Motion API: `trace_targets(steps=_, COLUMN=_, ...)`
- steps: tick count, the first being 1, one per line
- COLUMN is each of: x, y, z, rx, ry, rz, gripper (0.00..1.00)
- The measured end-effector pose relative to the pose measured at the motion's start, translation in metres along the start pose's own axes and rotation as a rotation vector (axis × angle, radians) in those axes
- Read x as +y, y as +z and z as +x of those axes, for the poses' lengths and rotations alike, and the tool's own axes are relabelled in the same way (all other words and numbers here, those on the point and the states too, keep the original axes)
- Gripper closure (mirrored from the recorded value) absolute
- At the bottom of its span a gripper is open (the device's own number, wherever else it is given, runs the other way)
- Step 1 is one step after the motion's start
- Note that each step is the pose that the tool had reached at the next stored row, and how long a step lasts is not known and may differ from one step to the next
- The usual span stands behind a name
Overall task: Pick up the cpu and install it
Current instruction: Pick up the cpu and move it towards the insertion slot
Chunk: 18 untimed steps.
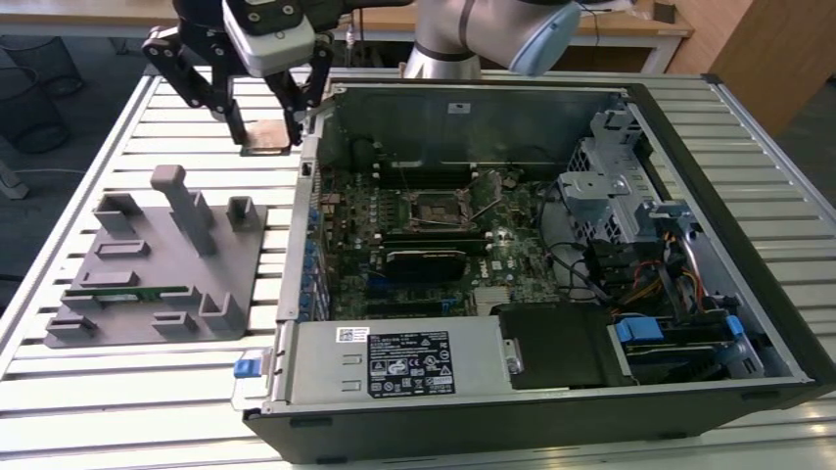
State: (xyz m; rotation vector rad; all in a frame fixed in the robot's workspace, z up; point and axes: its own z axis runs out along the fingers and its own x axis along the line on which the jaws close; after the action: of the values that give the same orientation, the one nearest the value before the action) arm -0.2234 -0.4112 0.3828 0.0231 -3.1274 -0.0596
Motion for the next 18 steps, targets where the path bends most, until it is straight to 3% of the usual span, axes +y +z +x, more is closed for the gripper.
trace_targets(steps=18, x=-0.0003, y=0.0, z=-0.0194, rx=0.0, ry=0.0, rz=0.0001, gripper=0.47)
